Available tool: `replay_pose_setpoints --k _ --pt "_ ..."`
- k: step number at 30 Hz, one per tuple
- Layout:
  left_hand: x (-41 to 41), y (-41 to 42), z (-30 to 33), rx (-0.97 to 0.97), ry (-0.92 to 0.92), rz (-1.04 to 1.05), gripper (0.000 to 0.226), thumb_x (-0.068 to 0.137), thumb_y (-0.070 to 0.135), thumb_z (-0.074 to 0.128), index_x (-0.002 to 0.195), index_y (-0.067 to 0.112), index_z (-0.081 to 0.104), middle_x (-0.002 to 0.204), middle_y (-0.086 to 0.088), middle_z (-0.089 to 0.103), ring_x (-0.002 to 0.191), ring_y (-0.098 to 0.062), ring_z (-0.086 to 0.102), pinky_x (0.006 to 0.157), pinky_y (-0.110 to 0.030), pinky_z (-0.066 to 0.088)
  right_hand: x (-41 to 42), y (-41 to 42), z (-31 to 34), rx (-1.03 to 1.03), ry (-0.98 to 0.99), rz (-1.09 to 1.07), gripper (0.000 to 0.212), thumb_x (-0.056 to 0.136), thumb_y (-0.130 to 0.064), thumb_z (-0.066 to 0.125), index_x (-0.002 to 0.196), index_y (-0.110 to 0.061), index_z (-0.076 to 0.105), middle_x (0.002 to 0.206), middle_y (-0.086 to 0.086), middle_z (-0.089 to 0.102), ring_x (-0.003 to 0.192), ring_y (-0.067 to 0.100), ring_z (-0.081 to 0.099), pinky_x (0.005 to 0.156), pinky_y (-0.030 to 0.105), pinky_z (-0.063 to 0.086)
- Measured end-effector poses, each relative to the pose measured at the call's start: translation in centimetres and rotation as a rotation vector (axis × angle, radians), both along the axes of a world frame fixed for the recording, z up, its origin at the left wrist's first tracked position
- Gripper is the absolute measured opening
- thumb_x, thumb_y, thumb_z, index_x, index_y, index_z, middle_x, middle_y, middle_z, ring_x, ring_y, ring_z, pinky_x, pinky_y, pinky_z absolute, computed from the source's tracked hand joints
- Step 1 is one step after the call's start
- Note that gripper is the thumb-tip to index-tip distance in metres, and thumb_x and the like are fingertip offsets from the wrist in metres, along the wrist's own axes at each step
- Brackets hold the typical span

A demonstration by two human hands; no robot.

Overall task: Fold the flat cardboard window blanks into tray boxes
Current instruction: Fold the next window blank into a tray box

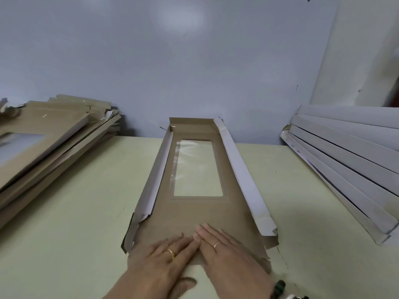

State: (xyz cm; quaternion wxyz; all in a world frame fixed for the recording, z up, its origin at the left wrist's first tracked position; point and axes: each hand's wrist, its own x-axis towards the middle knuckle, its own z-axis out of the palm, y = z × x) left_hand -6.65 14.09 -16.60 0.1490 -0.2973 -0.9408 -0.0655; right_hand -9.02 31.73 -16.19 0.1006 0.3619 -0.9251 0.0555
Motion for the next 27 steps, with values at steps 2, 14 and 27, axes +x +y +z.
replay_pose_setpoints --k 2,14,27 --pt "-0.2 -1.0 0.1 0.000 0.012 0.002 0.044 0.091 0.035 0.029 0.098 0.033 0.072 0.105 0.017 0.068 0.091 0.004 0.065 0.070 -0.009 0.048 0.0 0.7 0.3 -0.018 -0.038 0.002 0.045 0.044 -0.058 0.080 0.083 -0.036 0.075 0.102 -0.021 0.068 0.096 -0.006 0.062 0.078 0.011 0.050" --pt "-0.7 -3.4 0.7 0.621 -0.245 0.233 0.015 0.078 0.044 0.055 0.082 0.048 0.069 0.096 0.030 0.057 0.090 0.010 0.053 0.075 -0.004 0.038 -2.4 8.2 0.9 -0.663 -0.434 -0.123 0.014 0.083 -0.030 0.058 0.084 -0.028 0.072 0.083 -0.031 0.066 0.087 -0.013 0.056 0.078 0.003 0.038" --pt "-1.5 -1.3 1.5 0.266 -0.060 0.434 0.041 0.075 0.004 0.068 0.110 0.027 0.066 0.091 0.002 0.055 0.075 -0.020 0.061 0.062 -0.028 0.050 -3.2 5.5 -0.3 -0.440 -0.065 -0.392 0.041 0.091 -0.022 0.053 0.131 -0.030 0.047 0.128 -0.008 0.050 0.120 0.008 0.043 0.093 0.016 0.032"
